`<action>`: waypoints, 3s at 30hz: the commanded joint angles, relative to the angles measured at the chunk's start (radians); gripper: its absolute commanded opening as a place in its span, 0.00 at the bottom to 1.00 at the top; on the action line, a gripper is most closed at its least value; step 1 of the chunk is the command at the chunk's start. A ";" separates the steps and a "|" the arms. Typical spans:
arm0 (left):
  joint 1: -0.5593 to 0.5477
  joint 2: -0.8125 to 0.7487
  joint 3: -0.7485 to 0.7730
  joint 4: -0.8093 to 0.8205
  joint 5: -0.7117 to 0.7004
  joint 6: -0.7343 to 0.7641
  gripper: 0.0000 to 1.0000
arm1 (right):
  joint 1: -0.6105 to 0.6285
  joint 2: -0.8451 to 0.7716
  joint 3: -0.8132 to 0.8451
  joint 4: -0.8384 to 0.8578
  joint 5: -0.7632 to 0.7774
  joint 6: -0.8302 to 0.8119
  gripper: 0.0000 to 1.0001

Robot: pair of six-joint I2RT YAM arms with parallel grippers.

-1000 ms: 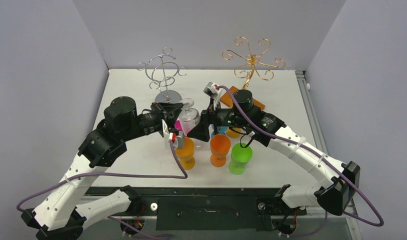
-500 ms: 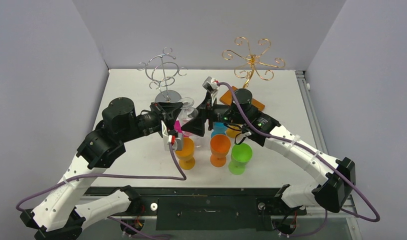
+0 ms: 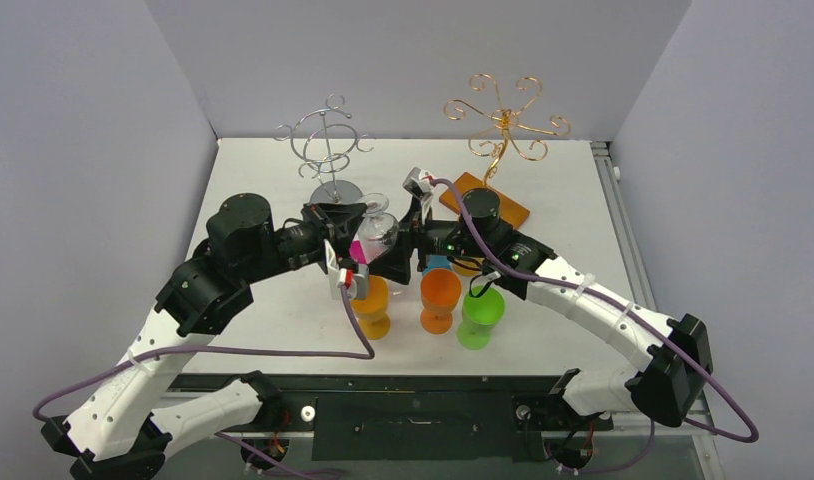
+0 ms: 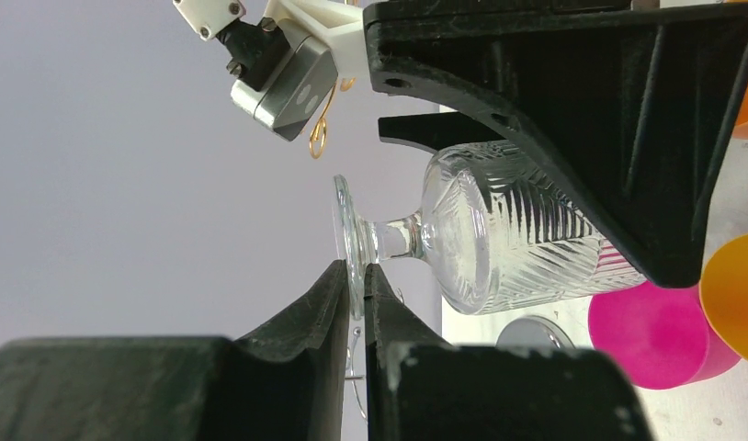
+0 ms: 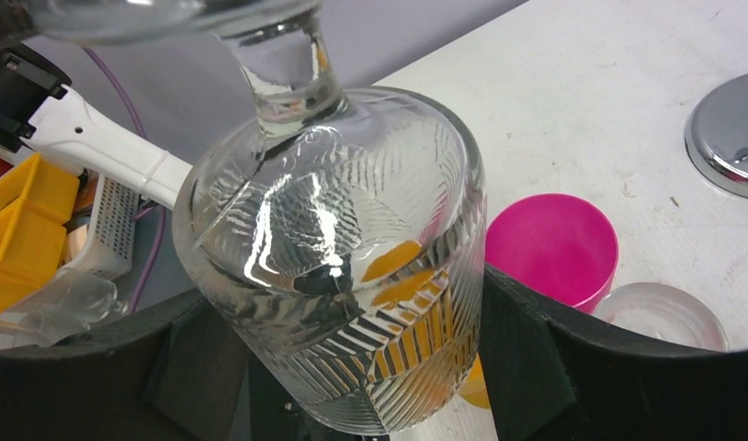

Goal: Place the wine glass upside down on the wine glass rack
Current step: Turn the wine glass upside down at the wine rack.

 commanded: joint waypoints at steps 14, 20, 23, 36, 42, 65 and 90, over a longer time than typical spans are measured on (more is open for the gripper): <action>-0.035 0.000 0.021 0.125 0.018 -0.045 0.74 | -0.122 -0.096 -0.068 0.227 0.097 0.036 0.13; -0.039 0.041 0.040 0.181 -0.004 -0.145 0.97 | -0.248 -0.174 -0.157 0.279 0.191 -0.015 0.01; -0.037 0.076 0.072 0.184 -0.030 -0.217 0.97 | -0.338 -0.225 -0.206 0.298 0.217 -0.027 0.00; -0.018 0.259 0.149 0.316 -0.142 -0.622 0.97 | -0.566 -0.378 -0.345 0.218 0.342 -0.137 0.00; 0.039 0.391 0.253 0.330 -0.088 -0.783 0.95 | -0.644 -0.448 -0.422 0.183 0.388 -0.166 0.00; 0.049 0.425 0.144 0.376 0.105 -0.650 0.87 | -0.801 -0.206 -0.350 0.369 0.378 -0.182 0.00; 0.044 0.382 0.092 0.320 0.122 -0.605 0.86 | -0.855 -0.115 -0.260 0.448 0.311 -0.141 0.00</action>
